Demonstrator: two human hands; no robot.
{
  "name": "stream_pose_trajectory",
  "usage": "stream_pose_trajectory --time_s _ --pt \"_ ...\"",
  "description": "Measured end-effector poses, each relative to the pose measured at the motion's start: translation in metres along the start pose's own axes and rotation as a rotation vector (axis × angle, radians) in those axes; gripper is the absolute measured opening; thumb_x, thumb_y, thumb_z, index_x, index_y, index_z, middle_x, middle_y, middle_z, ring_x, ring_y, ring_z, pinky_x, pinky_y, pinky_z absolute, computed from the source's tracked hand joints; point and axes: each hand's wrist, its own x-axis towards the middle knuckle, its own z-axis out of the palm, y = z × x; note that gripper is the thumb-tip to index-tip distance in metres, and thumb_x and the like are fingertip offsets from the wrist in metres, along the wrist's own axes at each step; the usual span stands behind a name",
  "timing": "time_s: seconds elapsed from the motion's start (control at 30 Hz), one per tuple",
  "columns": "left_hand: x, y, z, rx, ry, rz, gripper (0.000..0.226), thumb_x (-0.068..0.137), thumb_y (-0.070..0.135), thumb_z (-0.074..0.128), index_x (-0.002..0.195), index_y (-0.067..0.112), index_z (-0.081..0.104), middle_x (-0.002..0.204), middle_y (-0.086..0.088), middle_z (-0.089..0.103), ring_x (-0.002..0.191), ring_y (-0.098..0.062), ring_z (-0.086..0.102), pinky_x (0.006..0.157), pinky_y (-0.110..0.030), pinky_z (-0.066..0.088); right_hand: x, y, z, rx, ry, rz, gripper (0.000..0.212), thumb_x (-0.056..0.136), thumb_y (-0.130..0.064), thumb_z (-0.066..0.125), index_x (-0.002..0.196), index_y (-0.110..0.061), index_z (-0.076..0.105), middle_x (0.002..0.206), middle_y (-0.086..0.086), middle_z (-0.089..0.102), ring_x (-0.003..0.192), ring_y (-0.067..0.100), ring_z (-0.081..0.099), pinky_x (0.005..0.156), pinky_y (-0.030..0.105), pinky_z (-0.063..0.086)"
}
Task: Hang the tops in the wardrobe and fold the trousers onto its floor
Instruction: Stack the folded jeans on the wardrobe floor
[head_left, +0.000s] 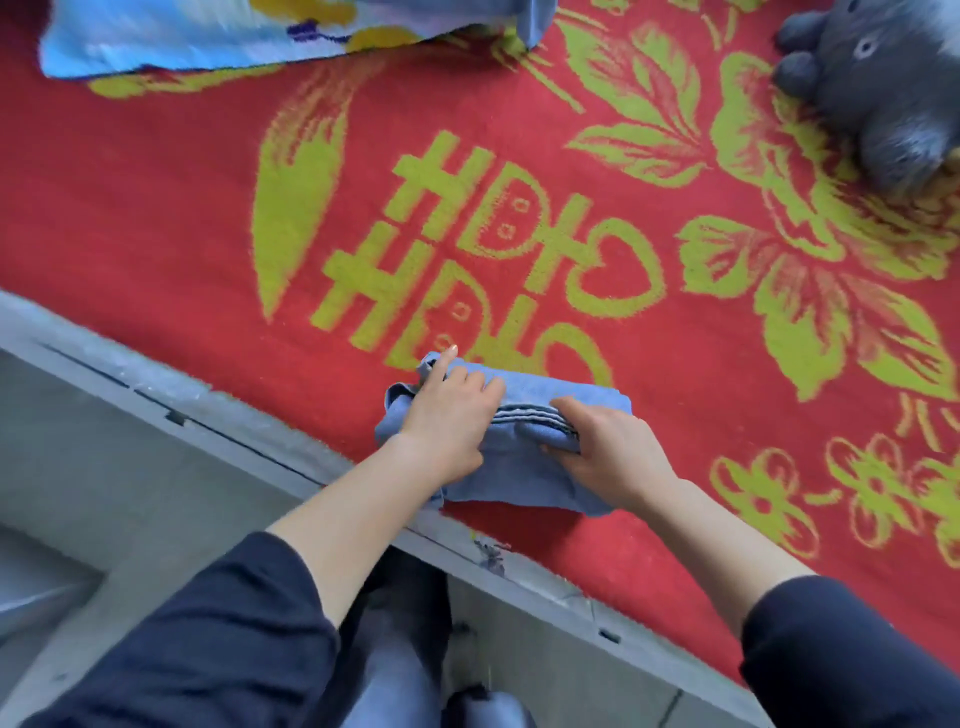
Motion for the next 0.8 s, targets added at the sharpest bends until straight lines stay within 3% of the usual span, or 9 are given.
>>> stream_pose_trajectory --time_s 0.1,0.2,0.33,0.53,0.67,0.8 --pt "-0.069 0.028 0.015 -0.058 0.085 -0.071 0.046 0.074 0.024 0.064 0.113 0.016 0.041 0.113 -0.003 0.051 0.107 -0.025 0.047 0.097 -0.034 0.031 -0.057 -0.024 -0.006 -0.113 -0.023 -0.216 0.029 0.082 -0.038 0.065 0.096 -0.015 0.055 0.087 0.002 0.068 0.084 0.032 0.064 0.056 0.031 0.025" --pt "-0.147 0.052 0.026 -0.155 0.087 -0.185 0.046 0.073 0.031 0.064 0.112 0.018 0.043 0.111 -0.001 0.05 0.106 -0.024 0.047 0.084 -0.034 0.035 -0.098 -0.058 -0.016 -0.141 -0.103 -0.344 0.031 0.084 -0.039 0.061 0.103 -0.016 0.055 0.097 0.0 0.068 0.093 0.029 0.063 0.061 0.033 0.03" --pt "-0.247 0.062 0.039 -0.281 0.092 -0.385 0.039 0.07 0.037 0.059 0.103 0.02 0.045 0.104 0.001 0.056 0.102 -0.024 0.053 0.073 -0.032 0.035 -0.117 -0.127 -0.023 -0.198 -0.241 -0.517 0.019 0.084 -0.035 0.055 0.095 -0.021 0.047 0.092 0.004 0.067 0.085 0.033 0.062 0.059 0.035 0.033" --pt "-0.413 0.057 0.076 -0.4 0.13 -0.656 0.037 0.069 0.033 0.06 0.099 0.02 0.043 0.097 -0.003 0.062 0.098 -0.029 0.056 0.072 -0.033 0.03 -0.157 -0.267 0.002 -0.264 -0.346 -0.832 0.028 0.087 -0.041 0.05 0.105 -0.02 0.051 0.102 0.005 0.068 0.092 0.032 0.063 0.063 0.034 0.037" --pt "-0.517 0.05 0.104 -0.532 0.158 -0.844 0.035 0.069 0.028 0.059 0.099 0.02 0.041 0.101 -0.002 0.063 0.103 -0.027 0.056 0.099 -0.031 0.031 -0.182 -0.367 0.021 -0.316 -0.398 -0.991 0.027 0.09 -0.043 0.048 0.105 -0.02 0.047 0.104 0.003 0.067 0.092 0.033 0.062 0.064 0.035 0.037" --pt "-0.629 0.048 0.142 -0.603 0.206 -1.006 0.035 0.071 0.027 0.06 0.099 0.018 0.042 0.1 -0.002 0.065 0.099 -0.028 0.059 0.074 -0.028 0.027 -0.22 -0.477 0.05 -0.364 -0.489 -1.116 0.027 0.092 -0.043 0.049 0.103 -0.019 0.045 0.097 0.004 0.065 0.085 0.034 0.06 0.059 0.034 0.034"
